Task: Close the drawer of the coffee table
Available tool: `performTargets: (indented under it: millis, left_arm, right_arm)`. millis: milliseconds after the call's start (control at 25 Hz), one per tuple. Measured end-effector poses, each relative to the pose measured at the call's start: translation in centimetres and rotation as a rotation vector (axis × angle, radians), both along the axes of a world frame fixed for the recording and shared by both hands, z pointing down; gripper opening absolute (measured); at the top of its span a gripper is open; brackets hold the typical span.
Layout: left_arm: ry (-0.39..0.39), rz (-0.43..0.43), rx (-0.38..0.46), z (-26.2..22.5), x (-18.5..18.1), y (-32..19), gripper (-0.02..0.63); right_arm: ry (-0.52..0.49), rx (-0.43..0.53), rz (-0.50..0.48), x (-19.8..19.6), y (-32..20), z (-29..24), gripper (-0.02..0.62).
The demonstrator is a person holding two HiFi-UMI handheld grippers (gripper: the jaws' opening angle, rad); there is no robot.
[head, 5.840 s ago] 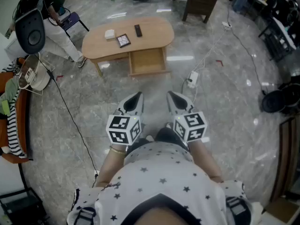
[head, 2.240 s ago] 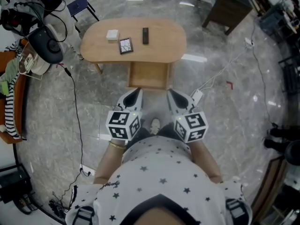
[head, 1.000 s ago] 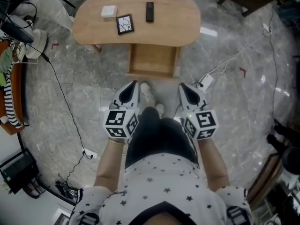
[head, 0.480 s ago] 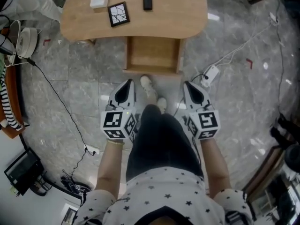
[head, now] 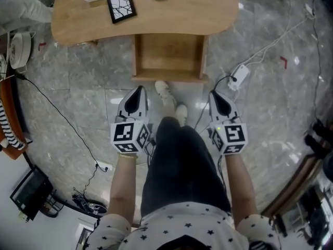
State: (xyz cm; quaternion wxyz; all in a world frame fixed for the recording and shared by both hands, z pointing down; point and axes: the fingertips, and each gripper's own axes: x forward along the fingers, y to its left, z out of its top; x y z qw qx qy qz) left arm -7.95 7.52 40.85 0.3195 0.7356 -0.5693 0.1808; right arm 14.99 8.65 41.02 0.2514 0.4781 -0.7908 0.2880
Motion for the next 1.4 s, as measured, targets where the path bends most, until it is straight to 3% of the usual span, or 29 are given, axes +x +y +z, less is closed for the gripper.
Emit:
performTargets:
  millis: [400,920,1120,1400]
  left_arm:
    - [0.006,-0.009,-0.046,7.0,-1.8,-0.4,0.006]
    - [0.005,-0.043,-0.165,14.7,-5.2,1.8,0.015]
    - [-0.026,-0.046,-0.217,17.4,-6.4,2.7,0.060]
    - [-0.064,0.019,-0.294,21.1,-6.9,3.7,0.155]
  right_arm:
    - [0.051,-0.031,0.045,1.2,0.4,7.3,0.008]
    - [0.109,-0.124,0.077,3.1,1.4,15.9,0.009]
    - [0.130,-0.174,0.048,3.2,2.0,18.7,0.054]
    - [0.185,-0.227,0.020,3.7,2.5,22.0,0.132]
